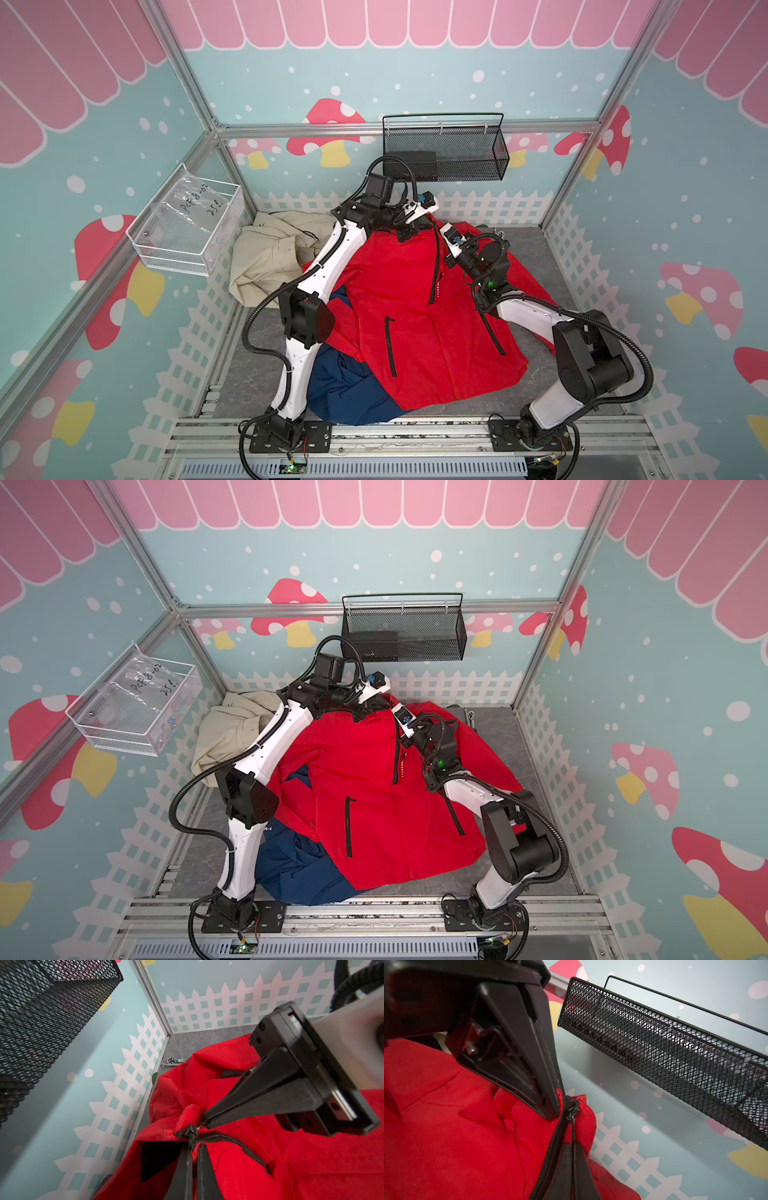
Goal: Unzip the jacket
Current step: Unzip the zipper on the jacket.
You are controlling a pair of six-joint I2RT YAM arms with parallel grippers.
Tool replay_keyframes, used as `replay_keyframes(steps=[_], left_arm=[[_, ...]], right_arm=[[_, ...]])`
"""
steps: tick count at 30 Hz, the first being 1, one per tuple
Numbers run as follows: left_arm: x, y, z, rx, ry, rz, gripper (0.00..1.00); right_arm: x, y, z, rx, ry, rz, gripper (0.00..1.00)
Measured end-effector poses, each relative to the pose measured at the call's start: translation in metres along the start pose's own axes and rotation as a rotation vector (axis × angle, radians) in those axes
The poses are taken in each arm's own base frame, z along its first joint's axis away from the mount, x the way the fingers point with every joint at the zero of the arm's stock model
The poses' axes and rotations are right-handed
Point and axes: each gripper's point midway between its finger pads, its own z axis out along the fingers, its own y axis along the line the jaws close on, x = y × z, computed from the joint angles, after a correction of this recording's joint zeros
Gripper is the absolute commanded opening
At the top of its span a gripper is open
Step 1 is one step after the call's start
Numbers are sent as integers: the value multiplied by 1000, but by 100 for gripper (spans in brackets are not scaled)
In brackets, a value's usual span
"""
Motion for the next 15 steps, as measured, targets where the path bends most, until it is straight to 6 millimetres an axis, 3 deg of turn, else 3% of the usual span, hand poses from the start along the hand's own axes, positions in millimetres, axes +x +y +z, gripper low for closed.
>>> replay_keyframes(steps=[15], left_arm=[[1, 1, 0, -6, 4, -25, 0]], right_arm=[[6, 2, 2, 0, 51, 48, 0]])
